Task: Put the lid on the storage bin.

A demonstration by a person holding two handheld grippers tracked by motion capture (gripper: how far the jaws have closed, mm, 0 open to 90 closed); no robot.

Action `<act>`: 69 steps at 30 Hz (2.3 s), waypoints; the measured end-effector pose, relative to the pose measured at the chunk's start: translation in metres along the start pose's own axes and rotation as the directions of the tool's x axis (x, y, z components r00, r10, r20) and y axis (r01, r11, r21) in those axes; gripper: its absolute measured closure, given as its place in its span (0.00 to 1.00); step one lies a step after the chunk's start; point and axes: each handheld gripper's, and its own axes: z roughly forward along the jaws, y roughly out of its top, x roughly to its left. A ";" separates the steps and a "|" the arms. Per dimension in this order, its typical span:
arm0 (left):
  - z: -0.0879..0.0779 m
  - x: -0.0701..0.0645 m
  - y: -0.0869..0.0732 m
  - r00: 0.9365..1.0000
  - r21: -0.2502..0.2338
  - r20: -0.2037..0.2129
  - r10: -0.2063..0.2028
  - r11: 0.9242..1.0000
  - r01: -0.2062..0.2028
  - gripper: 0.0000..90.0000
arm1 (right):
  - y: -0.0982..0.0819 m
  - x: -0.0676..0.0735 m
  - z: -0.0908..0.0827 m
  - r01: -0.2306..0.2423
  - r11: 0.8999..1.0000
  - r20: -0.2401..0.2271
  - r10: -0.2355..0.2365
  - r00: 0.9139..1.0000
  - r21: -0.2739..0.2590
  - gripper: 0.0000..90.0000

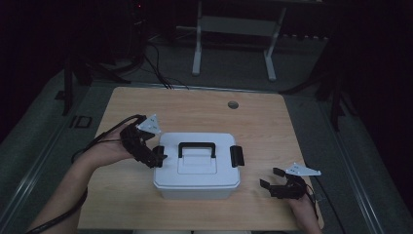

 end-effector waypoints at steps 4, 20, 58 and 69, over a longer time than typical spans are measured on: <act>-0.005 0.002 -0.012 1.000 -0.010 -0.005 -0.021 1.000 0.021 0.10 | 0.000 0.000 0.000 0.001 1.000 -0.001 -0.001 1.000 -0.001 0.17; -0.014 0.011 -0.071 0.991 -0.054 -0.040 -0.129 0.990 0.127 0.10 | 0.000 0.000 0.000 -0.003 1.000 0.003 0.003 1.000 0.001 0.17; 0.035 -0.014 -0.184 0.915 -0.223 -0.130 -0.382 0.910 0.348 0.10 | 0.001 0.000 -0.001 0.004 1.000 0.017 -0.004 1.000 -0.008 0.16; 0.045 -0.027 -0.208 0.875 -0.287 -0.159 -0.458 0.869 0.403 0.10 | 0.000 0.000 -0.004 0.010 0.999 0.105 -0.004 0.994 -0.052 0.15</act>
